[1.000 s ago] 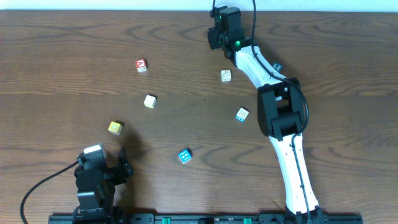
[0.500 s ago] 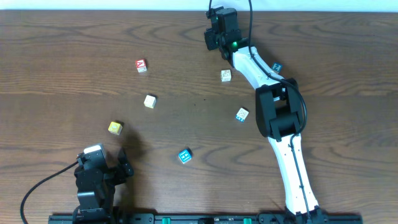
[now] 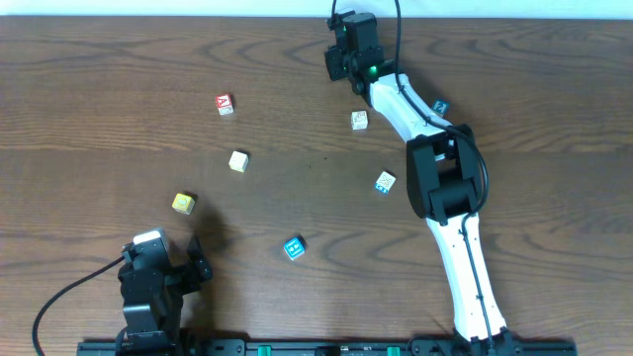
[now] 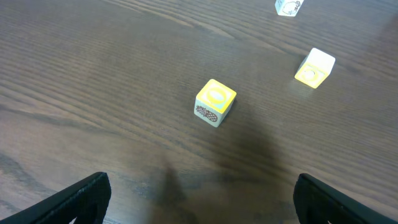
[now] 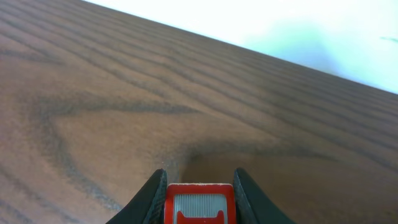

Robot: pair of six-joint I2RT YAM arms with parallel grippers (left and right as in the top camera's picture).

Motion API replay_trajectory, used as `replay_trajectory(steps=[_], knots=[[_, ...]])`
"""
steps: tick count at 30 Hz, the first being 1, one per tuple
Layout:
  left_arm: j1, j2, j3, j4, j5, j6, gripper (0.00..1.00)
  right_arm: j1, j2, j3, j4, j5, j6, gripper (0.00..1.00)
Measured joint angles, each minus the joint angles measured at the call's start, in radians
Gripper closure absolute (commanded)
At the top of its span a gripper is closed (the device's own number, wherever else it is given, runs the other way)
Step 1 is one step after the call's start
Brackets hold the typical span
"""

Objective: Spell out Ai2
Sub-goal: 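Lower the right gripper and close it on the red 'I' block, then carry the red 'I' block toward the table center with the right gripper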

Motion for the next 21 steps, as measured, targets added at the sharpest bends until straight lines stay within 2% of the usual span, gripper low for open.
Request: replay_trajectory(steps=[11, 21], knots=[[0.000, 0.000, 0.000, 0.000, 0.000, 0.000, 0.05, 0.016, -0.090, 0.000, -0.146, 0.000, 0.000, 0.98], [0.000, 0.000, 0.000, 0.000, 0.000, 0.000, 0.05, 0.047, -0.329, 0.002, -0.489, -0.078, -0.005, 0.99]])
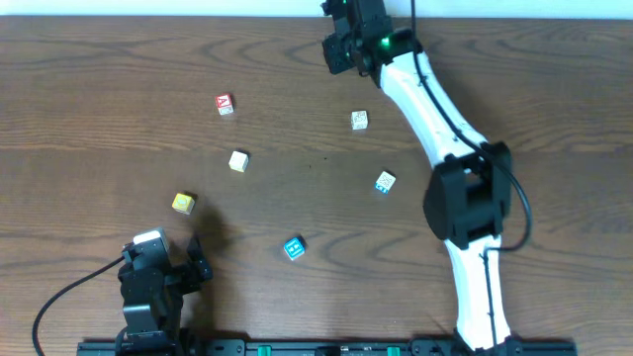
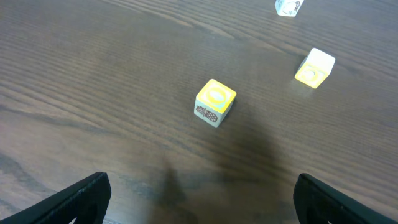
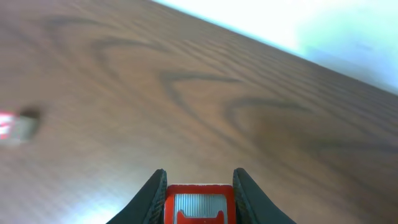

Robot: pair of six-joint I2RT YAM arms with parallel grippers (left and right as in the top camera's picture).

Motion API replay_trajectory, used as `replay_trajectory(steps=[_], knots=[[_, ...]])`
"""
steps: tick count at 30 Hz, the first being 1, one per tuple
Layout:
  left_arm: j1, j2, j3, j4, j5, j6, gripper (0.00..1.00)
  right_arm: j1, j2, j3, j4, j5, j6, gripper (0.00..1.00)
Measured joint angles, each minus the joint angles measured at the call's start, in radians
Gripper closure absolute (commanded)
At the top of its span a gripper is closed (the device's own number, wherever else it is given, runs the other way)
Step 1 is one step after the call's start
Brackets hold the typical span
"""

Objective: Spell out Ai2
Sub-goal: 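Carry the red 'I' block toward the table center with the right gripper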

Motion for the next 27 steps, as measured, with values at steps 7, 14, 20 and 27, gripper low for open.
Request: replay_trajectory(steps=[7, 14, 20, 27], knots=[[0.000, 0.000, 0.000, 0.000, 0.000, 0.000, 0.05, 0.039, -0.128, 0.017, -0.370, -0.166, -0.222, 0.99], [0.000, 0.000, 0.000, 0.000, 0.000, 0.000, 0.05, 0.119, -0.122, 0.015, -0.606, -0.207, -0.478, 0.99], [0.000, 0.000, 0.000, 0.000, 0.000, 0.000, 0.05, 0.157, -0.122, -0.022, -0.484, -0.220, -0.527, 0.99], [0.000, 0.000, 0.000, 0.000, 0.000, 0.000, 0.04, 0.156, -0.118, -0.136, -0.443, -0.236, -0.483, 0.99]])
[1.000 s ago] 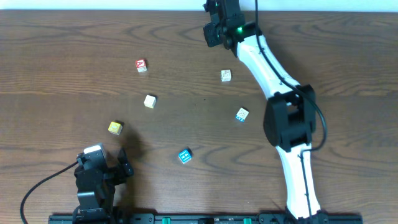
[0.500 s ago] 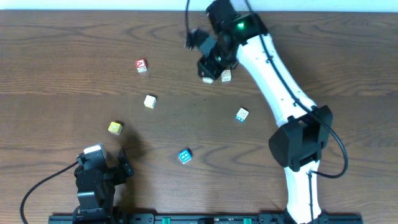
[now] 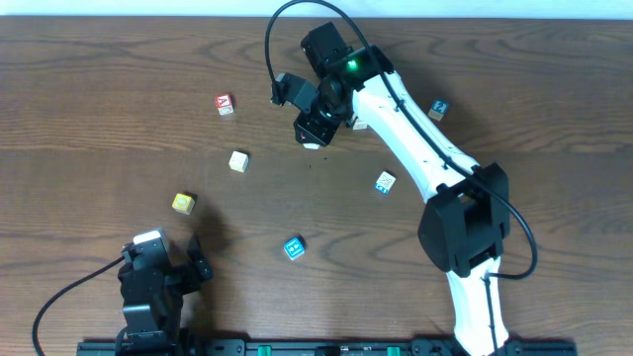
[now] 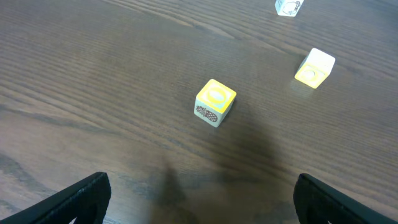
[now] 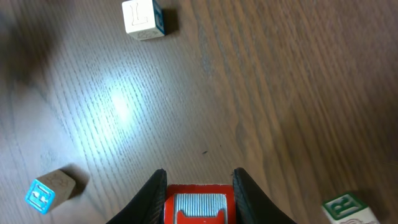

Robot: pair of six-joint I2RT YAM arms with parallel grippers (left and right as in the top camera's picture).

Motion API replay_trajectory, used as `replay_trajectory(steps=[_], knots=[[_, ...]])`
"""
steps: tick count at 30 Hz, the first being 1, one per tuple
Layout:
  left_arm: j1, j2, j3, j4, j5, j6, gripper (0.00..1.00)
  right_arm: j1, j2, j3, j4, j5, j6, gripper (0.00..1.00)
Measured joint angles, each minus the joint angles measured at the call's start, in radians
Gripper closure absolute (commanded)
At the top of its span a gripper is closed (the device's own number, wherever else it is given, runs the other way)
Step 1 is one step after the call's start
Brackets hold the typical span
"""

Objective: Spell out Ai2
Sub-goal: 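Carry the red 'I' block toward the table center with the right gripper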

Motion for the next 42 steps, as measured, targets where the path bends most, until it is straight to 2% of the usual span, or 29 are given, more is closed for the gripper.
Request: replay_trajectory(steps=[15, 17, 22, 24, 28, 34, 42], knots=[[0.000, 0.000, 0.000, 0.000, 0.000, 0.000, 0.05, 0.000, -0.001, -0.017, 0.091, 0.027, 0.063, 0.99], [0.000, 0.000, 0.000, 0.000, 0.000, 0.000, 0.05, 0.000, -0.013, -0.079, 0.181, 0.028, 0.064, 0.99], [0.000, 0.000, 0.000, 0.000, 0.000, 0.000, 0.05, -0.004, -0.146, -0.432, 0.486, 0.034, 0.046, 0.99], [0.000, 0.000, 0.000, 0.000, 0.000, 0.000, 0.05, -0.009, -0.211, -0.534, 0.541, 0.030, 0.036, 0.99], [0.000, 0.000, 0.000, 0.000, 0.000, 0.000, 0.05, -0.038, -0.301, -0.638, 0.559, -0.038, -0.016, 0.99], [0.000, 0.000, 0.000, 0.000, 0.000, 0.000, 0.05, -0.124, -0.316, -0.723, 0.579, -0.209, -0.109, 0.99], [0.000, 0.000, 0.000, 0.000, 0.000, 0.000, 0.05, -0.154, -0.310, -0.735, 0.564, -0.283, -0.254, 0.99]])
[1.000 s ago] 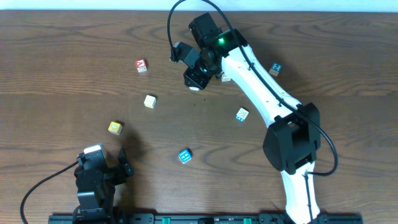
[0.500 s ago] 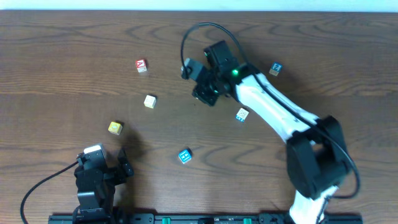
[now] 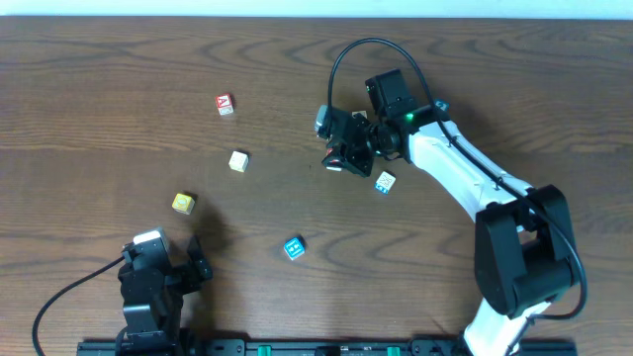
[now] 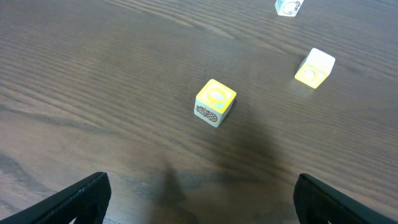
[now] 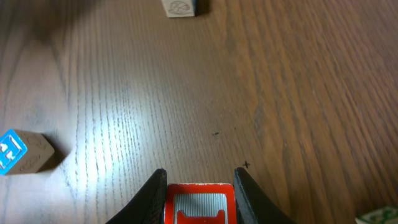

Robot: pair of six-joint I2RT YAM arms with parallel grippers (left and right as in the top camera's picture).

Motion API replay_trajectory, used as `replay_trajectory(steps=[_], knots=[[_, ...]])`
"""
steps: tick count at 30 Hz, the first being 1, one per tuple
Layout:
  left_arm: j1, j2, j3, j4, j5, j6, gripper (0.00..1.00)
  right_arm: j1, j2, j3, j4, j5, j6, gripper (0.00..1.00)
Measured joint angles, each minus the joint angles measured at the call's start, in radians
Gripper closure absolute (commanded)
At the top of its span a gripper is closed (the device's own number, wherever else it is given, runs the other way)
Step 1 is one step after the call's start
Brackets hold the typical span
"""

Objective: Spell out Ai2
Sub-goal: 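Carry the red 'I' block toward the table center with the right gripper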

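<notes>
My right gripper (image 3: 338,158) hangs low over the middle of the table, shut on a red-framed block (image 5: 199,202) with a ridged grey face; its letter does not show. A red "A" block (image 3: 225,104) lies at the far left. A blue block (image 3: 293,247) lies toward the front, and shows as the blue block (image 5: 15,152) at the left edge of the right wrist view. My left gripper (image 4: 199,205) rests open at the front left, with a yellow block (image 4: 215,102) on the table ahead of its fingers (image 4: 81,196).
A cream block (image 3: 237,160) lies left of centre and a white-and-blue block (image 3: 385,182) just right of my right gripper. Another blue block (image 3: 438,107) peeks out behind the right arm. The corner of a green-lettered block (image 5: 382,218) shows at the right wrist view's lower right.
My right gripper, still shut on the red block, has moved right and toward the front, from left of the table's centre to beside the white-and-blue block. The left arm has not moved.
My right gripper held the red block near the table's far edge, and was still there at the following moment. Then it was over the middle of the table among the loose blocks, and now a little further right and forward. The left gripper stayed open throughout.
</notes>
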Motion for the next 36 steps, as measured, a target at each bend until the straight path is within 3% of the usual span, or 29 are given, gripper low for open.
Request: replay_trajectory(steps=[12, 22, 36], knots=[[0.000, 0.000, 0.000, 0.000, 0.000, 0.000, 0.05, 0.000, 0.156, 0.017, 0.119, -0.014, -0.098, 0.99], [0.000, 0.000, 0.000, 0.000, 0.000, 0.000, 0.05, 0.000, 0.240, 0.167, 0.072, -0.041, -0.142, 0.99], [0.000, 0.000, 0.000, 0.000, 0.000, 0.000, 0.05, 0.000, 0.289, 0.182, -0.002, -0.051, -0.229, 0.99]])
